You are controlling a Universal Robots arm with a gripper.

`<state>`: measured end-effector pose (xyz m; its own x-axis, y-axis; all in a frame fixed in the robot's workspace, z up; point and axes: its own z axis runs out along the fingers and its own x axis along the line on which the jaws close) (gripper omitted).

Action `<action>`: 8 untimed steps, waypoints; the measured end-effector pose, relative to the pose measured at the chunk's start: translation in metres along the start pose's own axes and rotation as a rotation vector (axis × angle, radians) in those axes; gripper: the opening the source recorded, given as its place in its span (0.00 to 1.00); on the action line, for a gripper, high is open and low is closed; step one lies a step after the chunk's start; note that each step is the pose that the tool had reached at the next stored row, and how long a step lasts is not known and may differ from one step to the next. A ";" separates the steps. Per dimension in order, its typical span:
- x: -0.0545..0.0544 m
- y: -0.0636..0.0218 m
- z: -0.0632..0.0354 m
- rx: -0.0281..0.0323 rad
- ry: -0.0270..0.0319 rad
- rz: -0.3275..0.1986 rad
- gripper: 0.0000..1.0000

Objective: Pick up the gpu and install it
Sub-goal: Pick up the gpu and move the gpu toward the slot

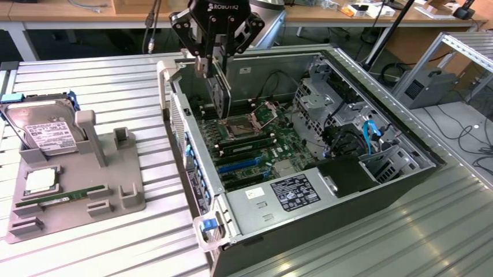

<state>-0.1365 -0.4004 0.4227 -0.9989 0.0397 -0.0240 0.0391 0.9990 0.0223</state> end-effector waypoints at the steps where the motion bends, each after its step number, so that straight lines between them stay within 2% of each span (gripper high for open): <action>1: 0.000 0.0000 0.0000 0.0001 0.0000 0.000 0.27; 8: -0.004 0.0001 0.0001 0.0000 0.0000 0.000 0.27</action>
<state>-0.1328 -0.4004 0.4227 -0.9989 0.0396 -0.0241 0.0391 0.9990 0.0223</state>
